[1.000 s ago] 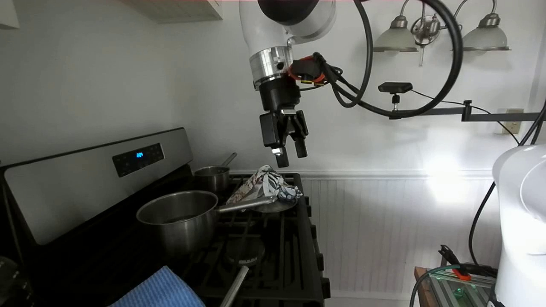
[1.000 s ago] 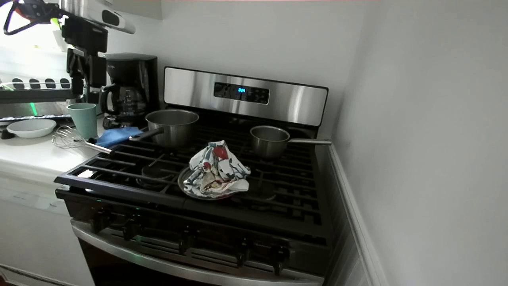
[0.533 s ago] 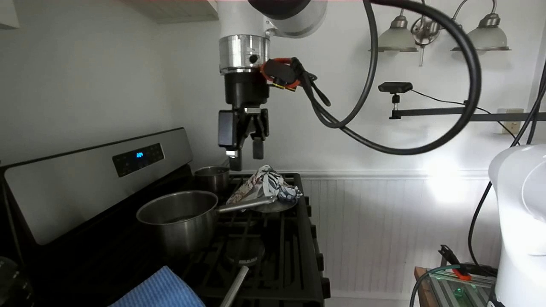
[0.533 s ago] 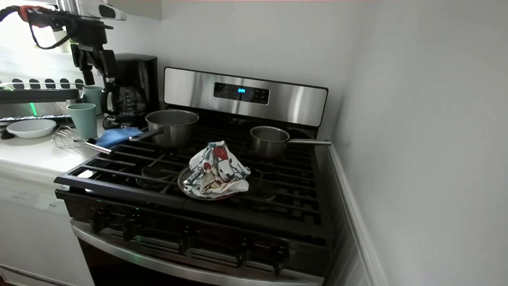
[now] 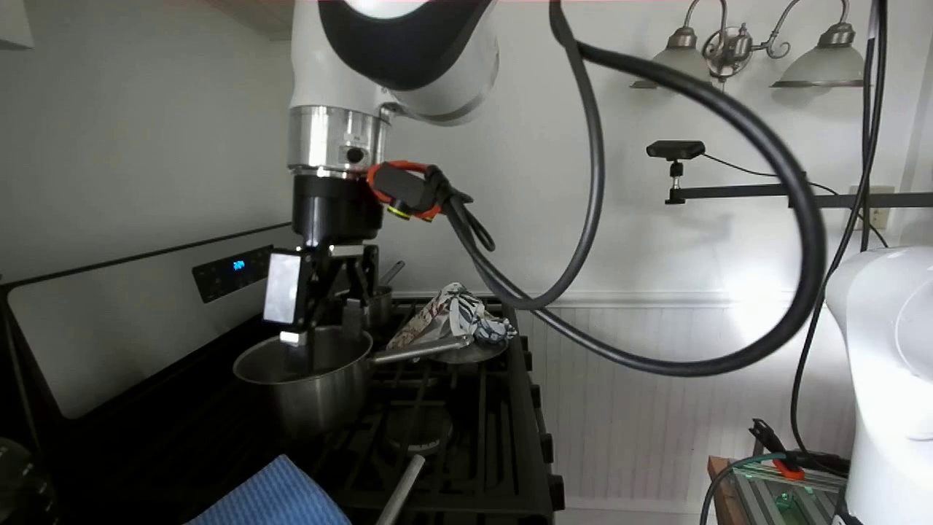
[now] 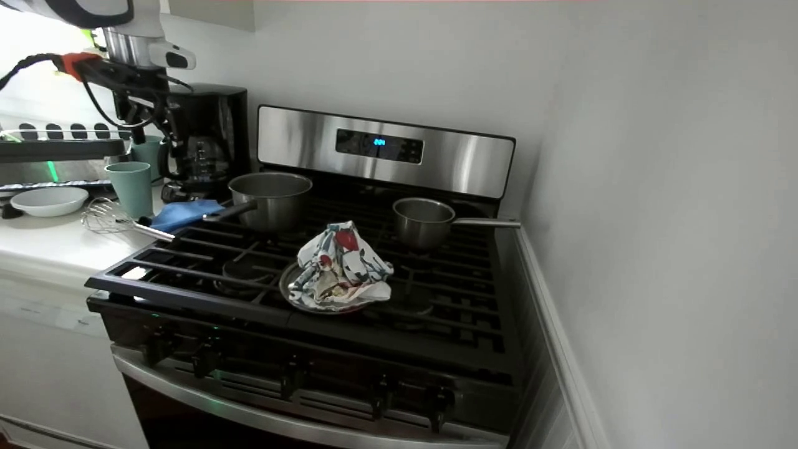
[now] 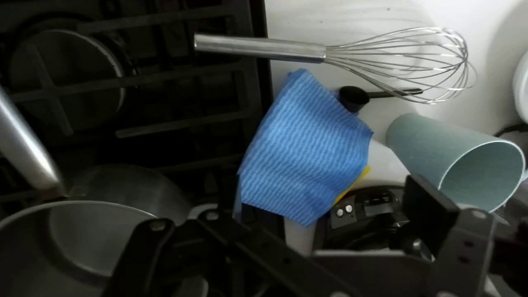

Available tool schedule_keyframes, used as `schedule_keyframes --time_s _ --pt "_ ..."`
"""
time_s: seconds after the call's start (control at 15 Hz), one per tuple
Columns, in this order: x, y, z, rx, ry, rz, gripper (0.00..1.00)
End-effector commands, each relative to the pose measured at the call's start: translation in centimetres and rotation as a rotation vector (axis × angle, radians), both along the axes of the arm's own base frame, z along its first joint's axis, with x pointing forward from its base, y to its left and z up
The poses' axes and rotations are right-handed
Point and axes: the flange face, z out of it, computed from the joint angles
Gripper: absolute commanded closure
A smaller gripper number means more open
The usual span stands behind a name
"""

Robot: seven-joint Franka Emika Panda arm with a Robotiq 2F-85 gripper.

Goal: Pour the water out of the blue cup into the larger pot then whisk it

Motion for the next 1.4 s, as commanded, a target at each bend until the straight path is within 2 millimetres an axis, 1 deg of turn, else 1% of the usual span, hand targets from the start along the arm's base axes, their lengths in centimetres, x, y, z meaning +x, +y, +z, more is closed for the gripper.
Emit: schedule_keyframes --time_s 0.0,0.27,0.6,0.73,1.0,1.13,1.2,1.27,1.33 --pt "2.9 2.2 -1.7 0.078 -0.004 0.120 0.00" --pt "4.3 4.7 -3.5 0.110 0.017 0.230 0.00" --pt "4.7 8.3 -5.6 0.137 0.041 0.283 0.00" --pt "4.8 9.4 -6.6 0.143 0.055 0.294 0.00" --pt "5.6 10.8 -7.9 0.161 0.049 0.283 0.00" --pt "6.2 11.2 -8.3 0.177 0.019 0.262 0.00" --pt "6.4 11.3 -8.7 0.175 0.015 0.260 0.03" --pt "6.5 11.5 -9.1 0.179 0.018 0.264 0.27" --pt "6.5 11.6 -9.4 0.177 0.022 0.266 0.28"
